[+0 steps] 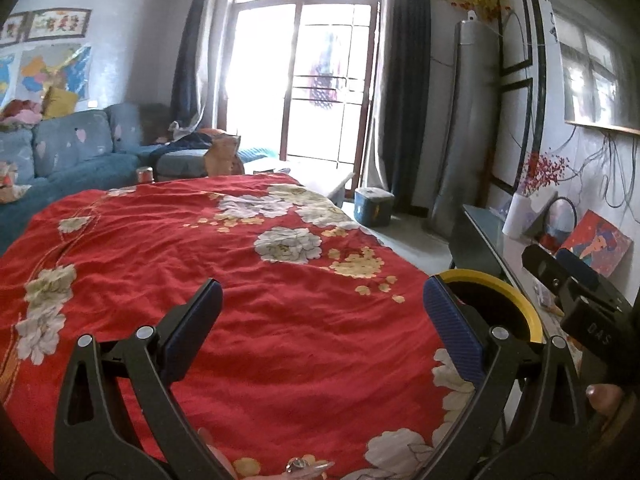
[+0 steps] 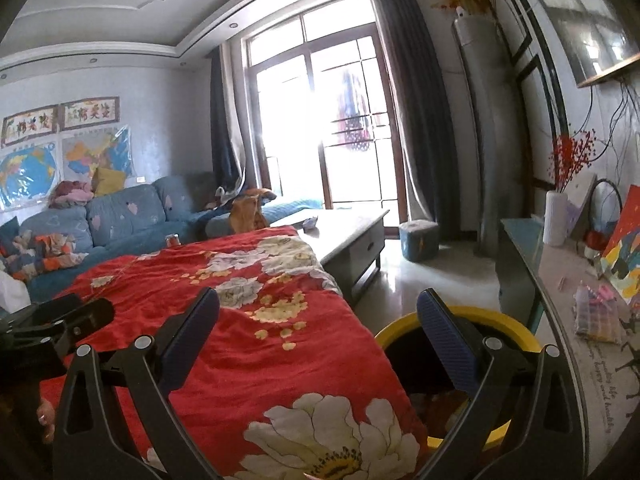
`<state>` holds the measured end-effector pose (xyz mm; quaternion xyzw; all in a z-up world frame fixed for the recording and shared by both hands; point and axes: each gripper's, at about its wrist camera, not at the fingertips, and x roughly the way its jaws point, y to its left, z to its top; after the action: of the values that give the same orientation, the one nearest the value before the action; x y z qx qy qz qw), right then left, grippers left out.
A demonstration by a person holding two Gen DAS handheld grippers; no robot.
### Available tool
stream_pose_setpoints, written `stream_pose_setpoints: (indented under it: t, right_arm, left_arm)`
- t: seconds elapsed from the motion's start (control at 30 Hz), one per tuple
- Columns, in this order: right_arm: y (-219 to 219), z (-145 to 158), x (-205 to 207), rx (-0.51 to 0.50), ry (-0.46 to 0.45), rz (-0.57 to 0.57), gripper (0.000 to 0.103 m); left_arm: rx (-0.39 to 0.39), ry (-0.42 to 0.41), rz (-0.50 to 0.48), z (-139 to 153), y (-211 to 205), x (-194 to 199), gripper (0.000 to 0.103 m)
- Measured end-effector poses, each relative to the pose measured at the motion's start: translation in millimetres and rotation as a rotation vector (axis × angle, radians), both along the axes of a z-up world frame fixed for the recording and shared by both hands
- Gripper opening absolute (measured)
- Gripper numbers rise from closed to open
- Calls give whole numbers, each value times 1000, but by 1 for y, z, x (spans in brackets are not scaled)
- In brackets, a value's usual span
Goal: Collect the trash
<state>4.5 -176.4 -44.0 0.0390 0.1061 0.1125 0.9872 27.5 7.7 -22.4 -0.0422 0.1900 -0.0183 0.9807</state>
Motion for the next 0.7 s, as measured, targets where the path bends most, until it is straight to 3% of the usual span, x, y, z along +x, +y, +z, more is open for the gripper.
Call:
stream_pose_setpoints:
  t: [0.27,0.7]
  right_arm:
    - [12,-10,-10,-66,-110,-11,96]
    - [18,-17,-6,-81,-84,8,96]
  left_arm:
    - [-2,-20,36,-6,7,-3,92]
    - [-3,-10,39,-11,8,-2,92]
